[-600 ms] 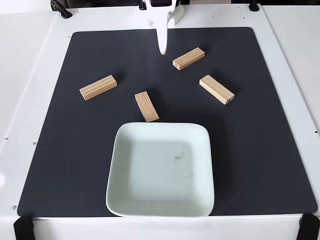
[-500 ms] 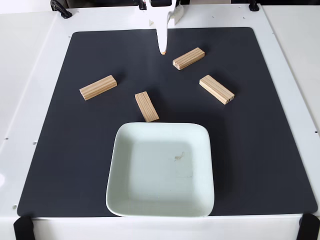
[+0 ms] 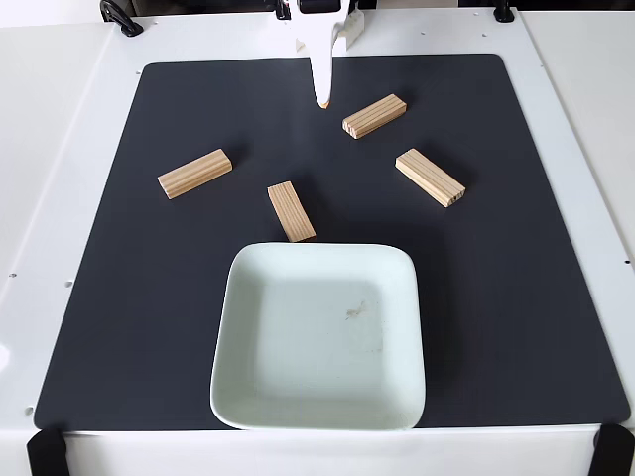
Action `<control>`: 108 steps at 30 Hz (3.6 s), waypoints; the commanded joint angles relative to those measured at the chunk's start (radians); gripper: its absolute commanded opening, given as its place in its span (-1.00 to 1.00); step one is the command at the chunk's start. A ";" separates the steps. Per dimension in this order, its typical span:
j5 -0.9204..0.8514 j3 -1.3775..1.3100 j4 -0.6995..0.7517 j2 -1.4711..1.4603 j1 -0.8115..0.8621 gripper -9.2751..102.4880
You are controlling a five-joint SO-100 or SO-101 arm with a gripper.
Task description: Pick up the wooden block and place them on the plate.
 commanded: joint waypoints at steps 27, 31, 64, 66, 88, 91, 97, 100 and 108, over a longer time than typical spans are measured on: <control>-0.002 -0.006 -0.006 0.002 -0.002 -0.84; -0.002 -0.006 -0.006 0.002 -0.002 -0.84; -0.078 -1.318 0.604 -0.862 -0.241 -0.84; -0.150 -1.362 0.669 -0.919 -0.272 -0.84; -0.687 -0.746 0.540 -0.847 -0.242 -0.84; -0.687 -0.709 0.482 -0.827 -0.229 -0.83; -0.643 -0.712 0.480 -0.828 -0.225 -0.76; -0.607 -0.709 0.482 -0.828 -0.225 -0.57; -0.603 -0.698 0.477 -0.925 -0.242 -0.43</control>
